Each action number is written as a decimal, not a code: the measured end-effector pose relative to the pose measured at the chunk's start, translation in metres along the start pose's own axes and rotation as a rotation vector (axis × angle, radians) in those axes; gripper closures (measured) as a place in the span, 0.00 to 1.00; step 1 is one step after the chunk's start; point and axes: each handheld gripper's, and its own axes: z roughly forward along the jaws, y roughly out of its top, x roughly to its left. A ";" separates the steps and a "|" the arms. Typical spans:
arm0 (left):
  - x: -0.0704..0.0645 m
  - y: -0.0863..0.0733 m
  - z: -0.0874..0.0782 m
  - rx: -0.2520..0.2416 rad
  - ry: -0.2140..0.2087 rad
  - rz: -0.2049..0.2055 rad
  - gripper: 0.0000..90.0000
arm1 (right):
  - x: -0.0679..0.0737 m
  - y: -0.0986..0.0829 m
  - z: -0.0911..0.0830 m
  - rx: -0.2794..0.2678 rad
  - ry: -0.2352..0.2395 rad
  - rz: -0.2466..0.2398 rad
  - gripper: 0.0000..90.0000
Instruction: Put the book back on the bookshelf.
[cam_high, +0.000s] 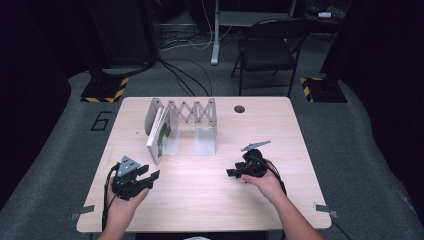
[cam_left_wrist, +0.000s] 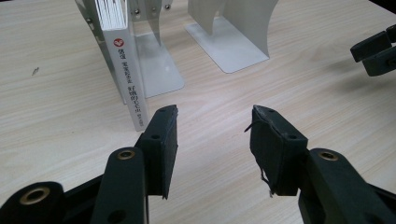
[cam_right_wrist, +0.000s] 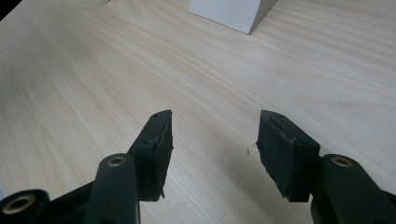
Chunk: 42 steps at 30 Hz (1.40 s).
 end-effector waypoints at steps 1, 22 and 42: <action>0.000 0.000 0.000 0.000 0.007 0.004 0.58 | 0.000 0.000 0.000 -0.001 0.000 0.000 0.50; -0.008 -0.015 0.021 0.051 -0.013 0.034 0.58 | 0.002 -0.002 0.009 0.039 -0.012 -0.031 0.50; -0.022 -0.018 0.025 0.051 -0.037 0.074 0.58 | 0.000 -0.002 0.006 0.027 -0.011 -0.022 0.49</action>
